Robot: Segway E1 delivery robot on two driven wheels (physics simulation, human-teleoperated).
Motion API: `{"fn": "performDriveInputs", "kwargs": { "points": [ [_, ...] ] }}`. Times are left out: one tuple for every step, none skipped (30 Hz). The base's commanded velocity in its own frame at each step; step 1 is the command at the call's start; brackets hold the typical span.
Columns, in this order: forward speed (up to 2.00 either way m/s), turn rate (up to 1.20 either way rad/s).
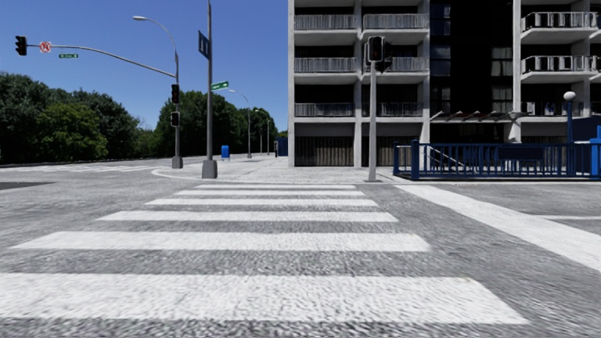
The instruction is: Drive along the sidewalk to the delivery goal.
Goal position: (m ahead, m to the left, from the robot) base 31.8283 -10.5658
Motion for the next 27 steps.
{"fn": "performDriveInputs", "kwargs": {
  "points": [
    [1.44,0.0],
    [1.44,0.0],
    [1.44,0.0],
    [1.44,0.0],
    [1.44,0.0],
    [1.44,0.0],
    [1.44,0.0],
    [1.44,0.0],
    [1.44,0.0],
    [1.44,0.0],
    [1.44,0.0],
    [1.44,0.0],
    [1.44,0.0],
    [1.44,0.0],
    [1.44,0.0],
    [1.44,0.0],
    [1.44,0.0],
    [1.44,0.0],
    [1.44,0.0],
    [1.44,0.0],
    [1.44,0.0],
    [1.44,0.0],
    [1.44,0.0],
    [1.44,0.0],
    [1.44,0.0],
    [1.44,0.0],
    [1.44,0.0]
  ]
}}
